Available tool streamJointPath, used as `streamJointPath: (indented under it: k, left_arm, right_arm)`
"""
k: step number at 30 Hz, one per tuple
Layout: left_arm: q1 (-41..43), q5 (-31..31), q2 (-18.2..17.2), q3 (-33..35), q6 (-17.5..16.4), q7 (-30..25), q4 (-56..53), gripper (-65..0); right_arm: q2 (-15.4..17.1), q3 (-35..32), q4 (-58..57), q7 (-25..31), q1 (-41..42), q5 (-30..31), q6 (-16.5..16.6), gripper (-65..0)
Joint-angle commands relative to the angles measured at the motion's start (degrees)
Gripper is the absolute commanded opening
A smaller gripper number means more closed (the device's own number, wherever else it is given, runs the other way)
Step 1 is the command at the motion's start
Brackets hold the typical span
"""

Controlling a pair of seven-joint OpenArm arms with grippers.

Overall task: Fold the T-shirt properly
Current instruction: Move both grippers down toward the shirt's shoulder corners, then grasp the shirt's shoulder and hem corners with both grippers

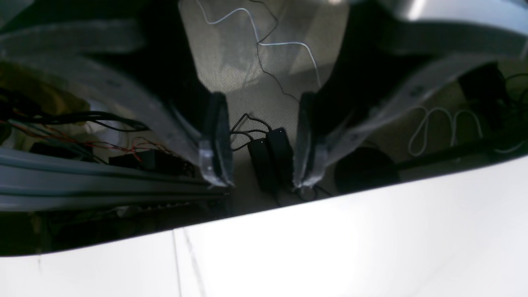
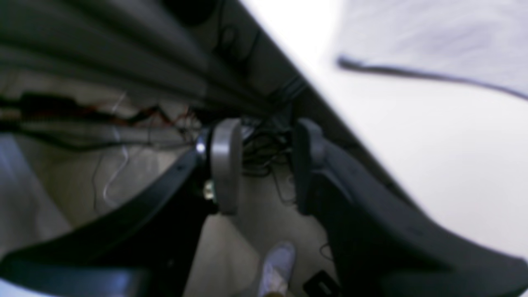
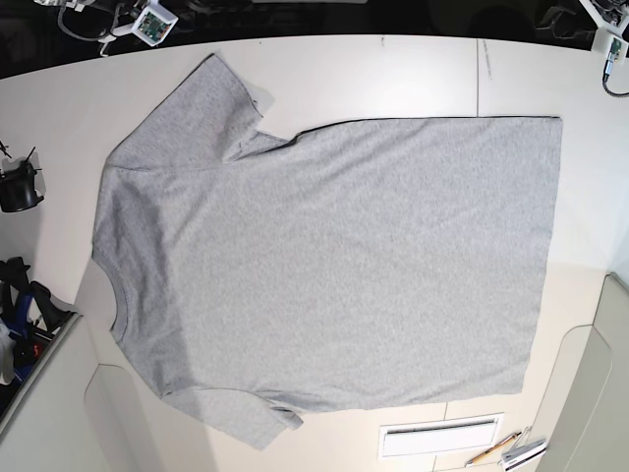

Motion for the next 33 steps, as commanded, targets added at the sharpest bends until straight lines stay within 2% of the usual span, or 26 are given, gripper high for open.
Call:
streamJointPath:
  k: [1,5,8,10,12,20,25,31,33]
  left_arm:
    - [0.79,-0.81,-0.85,-0.57,-0.54,-0.83,0.96,-36.6]
    - [0.63,-0.79,-1.79,-0.57,-0.54,-2.62,1.01,-32.6]
    - [0.46,-0.79,-2.67,-0.57,-0.54,-4.96,1.01,-26.9]
    - [0.35,-0.74,-3.02,-0.57,-0.54,-7.28,1.01,-26.9]
    - [-0.63,-0.72,-2.99,-0.57,-0.54,-7.28,1.01,-26.9]
    - [-5.9,0.37,-3.02,-0.55,0.92,-6.78,0.85,-26.9]
    - [-7.56,0.31,-3.02,-0.55,3.28,-6.86,0.61,-26.9]
    - [-11.98,-0.15,-3.74,-0.33,3.26,-6.86,-4.22,-26.7]
    - [-14.4,-0.31,-4.17,-0.33,3.21,-6.86,-7.5,-24.4]
  right_arm:
    - [0.04,1.81,1.38,0.76,-0.5,1.68,0.22,-43.2]
    - [-2.19,8.68,1.66,0.7,0.02,6.82,0.07,-34.8]
    - [-5.49,13.99,1.64,0.2,1.4,9.51,-0.44,-33.9]
    - [-7.72,16.96,1.4,-1.16,2.82,11.98,-0.42,-33.3]
    - [-9.44,18.95,0.17,-2.29,4.31,14.69,-0.44,-30.8]
    - [-14.19,20.39,-12.15,-2.8,11.67,16.81,-0.42,-29.8]
    - [-15.21,20.39,-16.87,-3.76,12.66,18.75,-0.42,-29.8]
    - [-15.52,20.37,-19.37,-3.72,12.76,20.85,0.24,-29.8]
    - [-16.35,20.37,-19.39,-3.76,13.4,21.03,0.68,-29.8]
